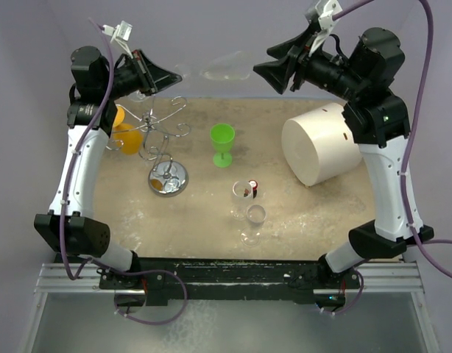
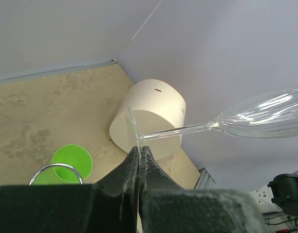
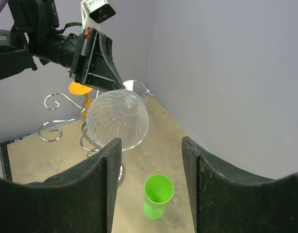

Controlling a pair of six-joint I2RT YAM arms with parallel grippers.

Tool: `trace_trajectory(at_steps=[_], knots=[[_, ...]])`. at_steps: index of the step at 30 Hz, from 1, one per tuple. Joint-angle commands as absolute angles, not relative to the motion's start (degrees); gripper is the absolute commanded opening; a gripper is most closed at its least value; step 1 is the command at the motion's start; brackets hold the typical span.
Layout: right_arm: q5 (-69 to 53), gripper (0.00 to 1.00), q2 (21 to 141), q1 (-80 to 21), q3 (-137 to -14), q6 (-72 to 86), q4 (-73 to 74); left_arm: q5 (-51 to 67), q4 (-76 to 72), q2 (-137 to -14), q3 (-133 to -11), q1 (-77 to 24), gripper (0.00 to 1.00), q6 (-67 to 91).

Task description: Place the wine glass upside down on the wine glass rack

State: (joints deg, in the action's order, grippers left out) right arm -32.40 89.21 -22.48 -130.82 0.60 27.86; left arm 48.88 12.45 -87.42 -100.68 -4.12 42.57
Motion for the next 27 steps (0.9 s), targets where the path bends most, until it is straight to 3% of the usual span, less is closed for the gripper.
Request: trace_trajectory(at_steps=[1,5,13,17,22,27], knots=[[-30.73,0.58,85.78,-22.49,-131.59,-2.36,27.96,48.39,11.74,-83.91,-103.19,-1.59,0.00,41.99],[-29.18,0.67,84.10,-22.41,-131.84,-4.25,29.89,44.90,16.67,-83.38,-105.76,0.86,0.00,38.77],[-24.49,0.74,80.12,-21.47,-128.52,-6.52,31.49,25.85,28.71,-83.12,-116.27,0.88,0.00,18.85],[-22.21,0.85,78.71,-20.44,-124.63,-6.68,30.38,18.52,31.17,-83.93,-120.03,0.26,0.00,11.01],[-22.30,0.94,77.26,-18.69,-121.29,-6.68,29.32,8.11,31.81,-84.46,-121.61,-4.04,0.00,-0.18],[-24.75,0.96,76.60,-16.43,-120.13,-5.73,28.68,-0.70,31.62,-86.00,-123.20,-8.70,0.00,-9.83]])
